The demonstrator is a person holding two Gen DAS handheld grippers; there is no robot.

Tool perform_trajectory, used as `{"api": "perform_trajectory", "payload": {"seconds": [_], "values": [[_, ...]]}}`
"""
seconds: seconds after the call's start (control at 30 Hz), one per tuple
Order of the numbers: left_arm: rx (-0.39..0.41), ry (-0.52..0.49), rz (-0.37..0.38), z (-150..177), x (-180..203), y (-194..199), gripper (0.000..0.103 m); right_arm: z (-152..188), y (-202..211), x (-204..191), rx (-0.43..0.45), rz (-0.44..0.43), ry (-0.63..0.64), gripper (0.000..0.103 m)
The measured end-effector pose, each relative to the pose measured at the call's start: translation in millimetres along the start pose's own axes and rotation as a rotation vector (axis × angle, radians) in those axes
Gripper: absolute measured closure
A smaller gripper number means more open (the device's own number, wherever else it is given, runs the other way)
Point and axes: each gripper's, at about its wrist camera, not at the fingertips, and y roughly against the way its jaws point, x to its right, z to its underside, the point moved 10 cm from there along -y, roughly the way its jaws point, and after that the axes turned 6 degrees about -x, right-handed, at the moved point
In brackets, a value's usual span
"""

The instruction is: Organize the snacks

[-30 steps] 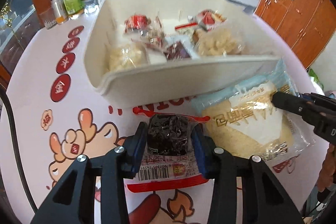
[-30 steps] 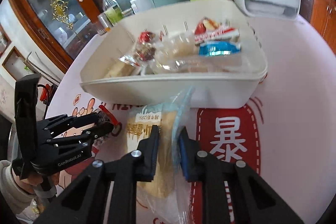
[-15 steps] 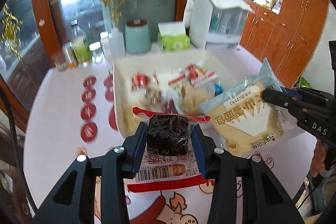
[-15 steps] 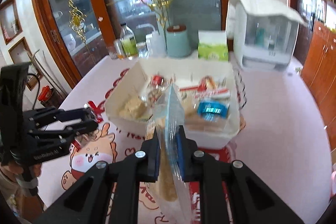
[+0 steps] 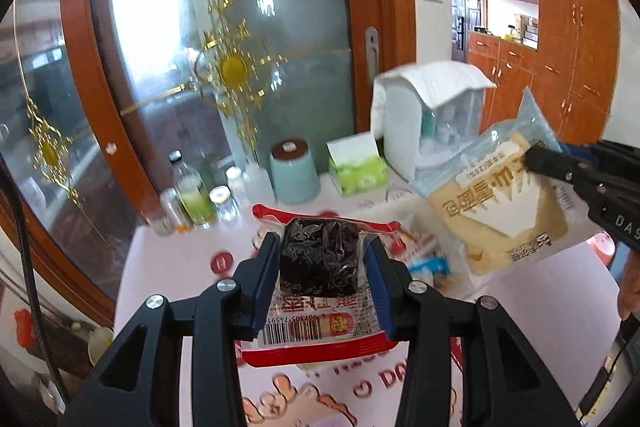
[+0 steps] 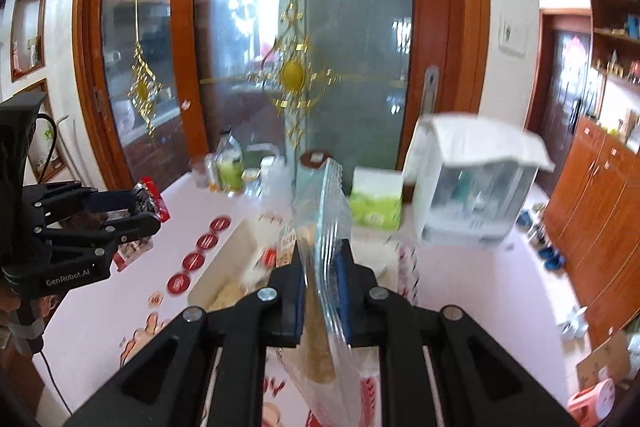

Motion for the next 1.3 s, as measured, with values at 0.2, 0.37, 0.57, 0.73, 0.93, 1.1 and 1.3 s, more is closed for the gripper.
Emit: {"api": "perform_trajectory", "payload": {"seconds": [0.2,0.37,0.57,0.73,0.93,1.1,1.3], "values": [[-0.005,0.023,-0.004,-30,-5,-9,0.062,-49,3,8,0.060,0.034,0.008,0.089],[-0.029,0.048,-0.003,-39,-8,-26,0.062,-70,-6,12,0.071,0.044,-0.002,0.089],[-0.064,0.077,-0.011,-36,-11,-51,0.062,-79,-31,19,0.040,0.008,-0.069,0.089],[-0.092,0.087,-0.022,-34,-13,-72,0.059,-77,-53,17,0.007,0.005,-0.085,0.088],[-0.092,0.128,-0.081,-33,-23,-86,0.009,-66,-86,12,-0.077,-0.019,-0.114,0.073],[-0.101,0.134,-0.093,-29,-28,-90,0.007,-56,-90,12,-0.082,0.011,-0.126,0.035],[-0.130,0.121,-0.111,-17,-26,-92,0.007,-41,-90,13,-0.121,0.038,-0.105,0.034]]}}
